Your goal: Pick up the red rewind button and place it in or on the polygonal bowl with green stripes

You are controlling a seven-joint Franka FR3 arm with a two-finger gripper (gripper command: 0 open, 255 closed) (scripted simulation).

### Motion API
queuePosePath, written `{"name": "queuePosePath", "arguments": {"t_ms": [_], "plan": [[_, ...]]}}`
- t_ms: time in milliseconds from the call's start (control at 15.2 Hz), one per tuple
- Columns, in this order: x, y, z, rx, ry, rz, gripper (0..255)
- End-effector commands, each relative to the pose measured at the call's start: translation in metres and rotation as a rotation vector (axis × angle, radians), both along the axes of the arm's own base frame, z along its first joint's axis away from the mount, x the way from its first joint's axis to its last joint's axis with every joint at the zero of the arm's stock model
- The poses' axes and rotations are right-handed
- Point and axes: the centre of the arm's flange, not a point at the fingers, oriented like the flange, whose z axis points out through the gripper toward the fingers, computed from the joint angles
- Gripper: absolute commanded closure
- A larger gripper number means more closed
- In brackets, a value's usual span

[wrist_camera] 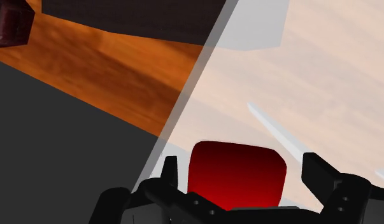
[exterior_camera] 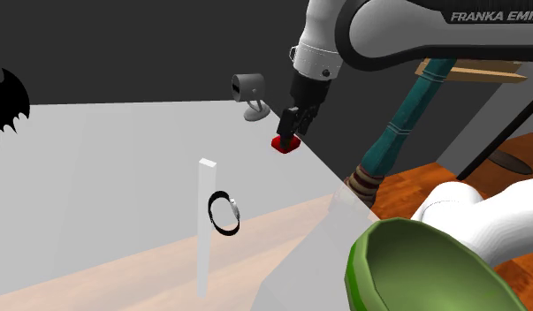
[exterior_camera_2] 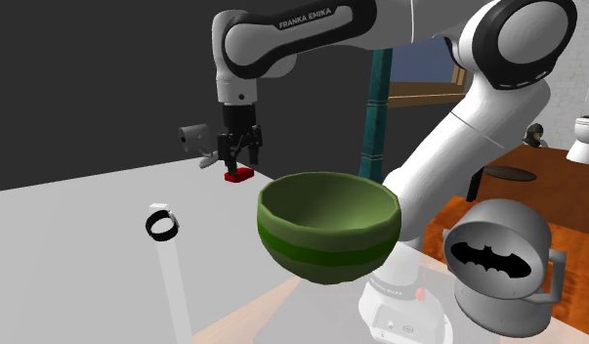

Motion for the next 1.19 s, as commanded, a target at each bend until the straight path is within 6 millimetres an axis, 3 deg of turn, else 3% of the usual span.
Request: {"name": "queuePosePath", "arguments": {"t_ms": [0, 528, 594, 1122], "plan": [[0.0002, 0.0003, -0.0134, 0.0, 0.0, 0.0, 0], [0.0002, 0.0003, -0.0133, 0.0, 0.0, 0.0, 0], [0.0002, 0.0003, -0.0133, 0.0, 0.0, 0.0, 255], [0.0006, 0.0005, -0.0138, 0.0, 0.0, 0.0, 255]]}}
